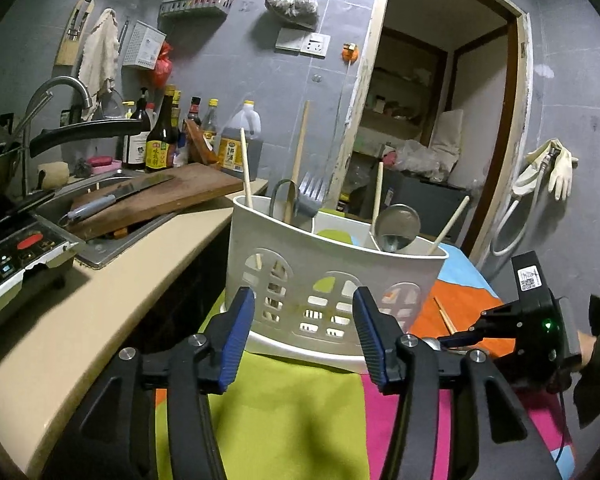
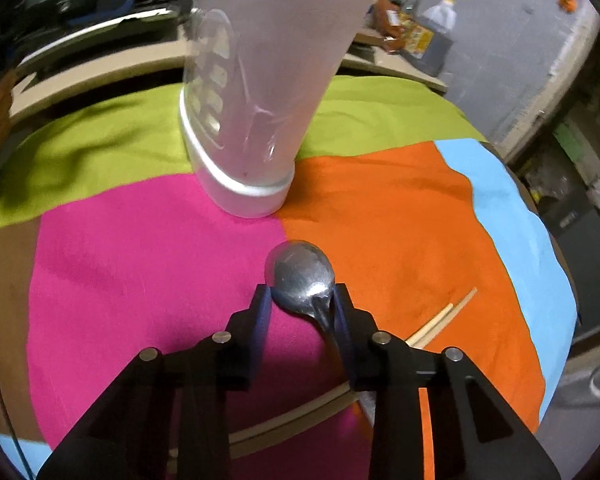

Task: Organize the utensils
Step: 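Close the right tool on the metal spoon lying on the cloth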

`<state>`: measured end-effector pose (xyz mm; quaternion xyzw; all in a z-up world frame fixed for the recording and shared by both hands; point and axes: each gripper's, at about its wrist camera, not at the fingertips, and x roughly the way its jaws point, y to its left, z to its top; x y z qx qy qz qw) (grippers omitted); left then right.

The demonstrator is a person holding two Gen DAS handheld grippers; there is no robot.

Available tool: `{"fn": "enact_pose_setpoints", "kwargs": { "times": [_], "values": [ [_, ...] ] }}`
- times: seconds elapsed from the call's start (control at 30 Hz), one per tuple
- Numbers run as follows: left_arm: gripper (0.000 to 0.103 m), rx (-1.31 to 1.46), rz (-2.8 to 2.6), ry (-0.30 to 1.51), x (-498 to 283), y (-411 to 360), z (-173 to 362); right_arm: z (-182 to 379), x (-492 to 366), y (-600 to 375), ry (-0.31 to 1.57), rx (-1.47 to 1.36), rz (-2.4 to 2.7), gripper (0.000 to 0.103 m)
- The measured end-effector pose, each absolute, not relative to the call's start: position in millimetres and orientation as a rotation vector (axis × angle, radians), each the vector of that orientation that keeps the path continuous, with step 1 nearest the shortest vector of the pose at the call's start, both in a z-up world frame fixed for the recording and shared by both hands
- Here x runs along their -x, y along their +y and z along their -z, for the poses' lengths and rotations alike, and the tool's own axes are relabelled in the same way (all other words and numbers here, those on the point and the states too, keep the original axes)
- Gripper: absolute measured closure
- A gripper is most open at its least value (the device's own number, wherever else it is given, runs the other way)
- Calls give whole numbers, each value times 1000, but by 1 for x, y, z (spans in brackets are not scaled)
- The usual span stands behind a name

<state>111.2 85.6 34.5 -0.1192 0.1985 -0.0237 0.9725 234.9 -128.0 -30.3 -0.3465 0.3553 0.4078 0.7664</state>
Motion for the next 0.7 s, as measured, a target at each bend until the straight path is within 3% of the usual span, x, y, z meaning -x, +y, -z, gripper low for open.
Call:
{"fn": "enact_pose_setpoints", "kwargs": {
  "times": [0.07,0.2,0.4,0.47,0.53,0.6,0.7],
  "values": [
    [58,243,50,395,-109,87,-35,24,-232,-133,740,696,-835,99],
    [58,248,55,381,-107,90,-39,9,-227,-145,662,560,-776,100],
    [58,255,53,358,-101,94,-45,19,-234,-147,724,551,-724,100],
    [58,257,58,366,-101,94,-45,22,-240,-143,775,561,-733,97],
    [58,251,67,382,-101,91,-44,24,-241,-139,790,589,-745,61],
    [55,246,70,391,-101,87,-42,27,-242,-134,806,617,-765,58],
    [55,254,83,403,-100,84,-38,33,-256,-128,857,593,-779,70]
  ]
}}
